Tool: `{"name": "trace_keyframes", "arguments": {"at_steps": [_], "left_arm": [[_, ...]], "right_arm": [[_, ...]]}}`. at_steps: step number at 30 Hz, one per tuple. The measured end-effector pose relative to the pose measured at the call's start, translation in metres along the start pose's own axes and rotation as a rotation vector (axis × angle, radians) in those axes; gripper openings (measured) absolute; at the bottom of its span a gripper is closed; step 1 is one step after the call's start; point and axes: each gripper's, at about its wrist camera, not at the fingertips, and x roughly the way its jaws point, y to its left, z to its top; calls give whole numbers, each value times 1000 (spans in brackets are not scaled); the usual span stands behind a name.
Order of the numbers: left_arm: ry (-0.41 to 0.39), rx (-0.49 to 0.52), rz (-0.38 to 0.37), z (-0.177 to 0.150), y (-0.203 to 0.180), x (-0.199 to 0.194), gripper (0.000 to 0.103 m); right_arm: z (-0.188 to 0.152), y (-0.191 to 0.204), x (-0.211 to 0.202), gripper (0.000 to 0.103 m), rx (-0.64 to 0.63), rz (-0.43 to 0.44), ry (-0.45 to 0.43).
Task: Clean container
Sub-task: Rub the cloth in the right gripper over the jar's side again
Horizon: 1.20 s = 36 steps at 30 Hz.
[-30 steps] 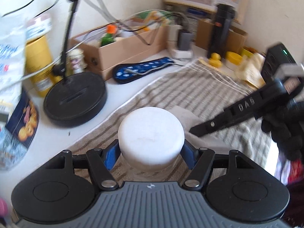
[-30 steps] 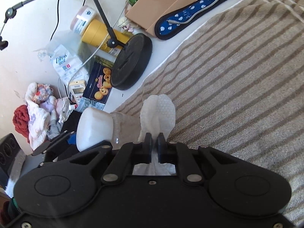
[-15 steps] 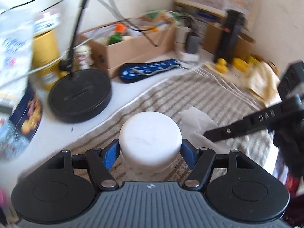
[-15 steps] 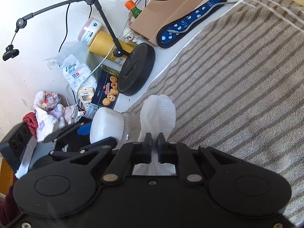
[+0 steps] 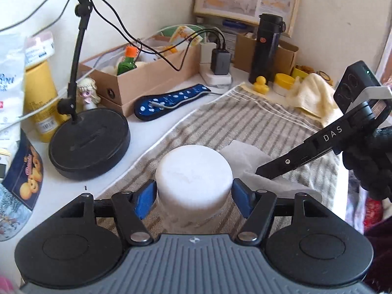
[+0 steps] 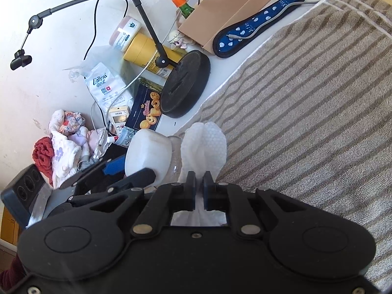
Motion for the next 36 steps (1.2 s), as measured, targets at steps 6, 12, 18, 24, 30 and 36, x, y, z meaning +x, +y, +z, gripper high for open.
{"name": "trace_keyframes", "arguments": {"at_steps": [6, 12, 18, 24, 30, 36], "left_arm": [[8, -82, 63, 3, -14, 1, 67], [-56, -148, 115, -10, -17, 2, 67], [-64, -157, 114, -11, -15, -1, 66], [-35, -133, 120, -11, -18, 3, 66], [-9, -143, 121, -16, -19, 6, 66], [-36, -171, 115, -14, -16, 2, 66]], "right_arm": [[0, 3, -2, 6, -7, 10, -9], [6, 12, 0, 6, -10, 45, -31], [9, 22, 4, 6, -19, 87, -50], [13, 33, 8, 6, -28, 129, -69], [13, 21, 19, 6, 23, 106, -71], [13, 12, 27, 6, 41, 74, -49]]}}
